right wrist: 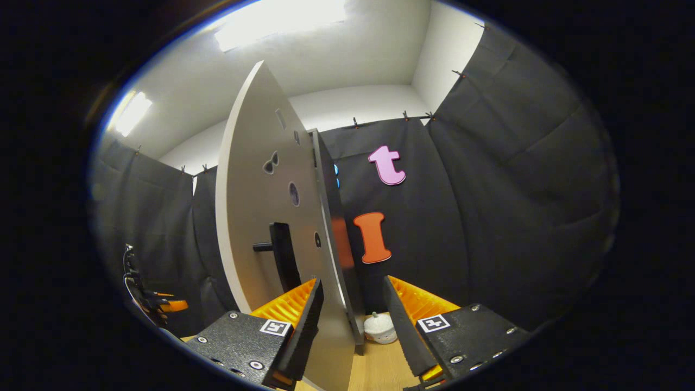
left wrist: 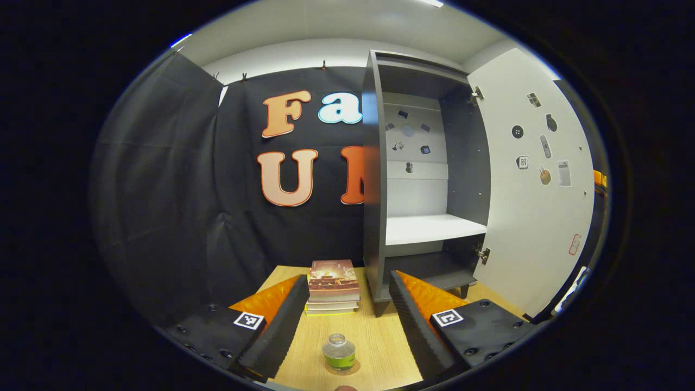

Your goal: Open the cabinet door with the right hand, grasp the bottle in the cabinet with the left hand and place it on the coaster, then close the cabinet door with the right hand.

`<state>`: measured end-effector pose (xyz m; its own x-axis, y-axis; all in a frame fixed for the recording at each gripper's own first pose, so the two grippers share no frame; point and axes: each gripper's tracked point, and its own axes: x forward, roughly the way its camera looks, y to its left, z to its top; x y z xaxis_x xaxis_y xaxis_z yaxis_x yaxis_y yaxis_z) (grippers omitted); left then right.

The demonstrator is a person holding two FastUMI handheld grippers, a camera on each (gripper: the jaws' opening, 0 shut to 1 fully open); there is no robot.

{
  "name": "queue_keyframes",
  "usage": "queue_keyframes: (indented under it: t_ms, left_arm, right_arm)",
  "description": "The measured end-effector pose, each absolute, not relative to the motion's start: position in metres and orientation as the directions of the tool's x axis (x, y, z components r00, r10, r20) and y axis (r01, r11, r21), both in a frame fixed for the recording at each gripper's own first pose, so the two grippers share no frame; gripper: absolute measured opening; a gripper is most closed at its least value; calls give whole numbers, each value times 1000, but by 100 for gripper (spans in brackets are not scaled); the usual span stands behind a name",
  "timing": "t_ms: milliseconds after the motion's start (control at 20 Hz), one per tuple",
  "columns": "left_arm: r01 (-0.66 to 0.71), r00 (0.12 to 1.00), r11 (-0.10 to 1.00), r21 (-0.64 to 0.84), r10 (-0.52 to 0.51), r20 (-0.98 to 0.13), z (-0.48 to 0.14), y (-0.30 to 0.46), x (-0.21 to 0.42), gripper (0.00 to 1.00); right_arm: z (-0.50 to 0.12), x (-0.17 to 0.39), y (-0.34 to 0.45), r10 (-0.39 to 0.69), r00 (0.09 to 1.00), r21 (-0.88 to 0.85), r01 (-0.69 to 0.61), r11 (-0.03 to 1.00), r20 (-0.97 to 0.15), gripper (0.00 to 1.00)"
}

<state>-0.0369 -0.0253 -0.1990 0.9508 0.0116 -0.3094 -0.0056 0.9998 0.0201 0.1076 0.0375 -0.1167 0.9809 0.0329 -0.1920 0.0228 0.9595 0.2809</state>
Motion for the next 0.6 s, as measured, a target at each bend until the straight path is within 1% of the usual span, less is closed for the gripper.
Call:
queue_keyframes:
  t_ms: [200,350,500,600]
  left_arm:
    - [24,955,999,34,-13,-297,-191,-31,-29,96]
    - [34,954,999,27,-24,-299,-193,-32,-23,96]
    - [40,952,999,16,-33,-305,-196,-33,-17,97]
    - [42,952,999,10,-37,-305,-198,-31,-14,97]
  right_arm:
    - [-111,111,40,29,984,202,7,979,-178,70]
    - [-110,109,49,51,981,177,-17,984,-189,70]
    - [-108,111,68,100,975,179,-65,982,-197,70]
    - [-106,113,88,157,967,195,-117,974,-201,70]
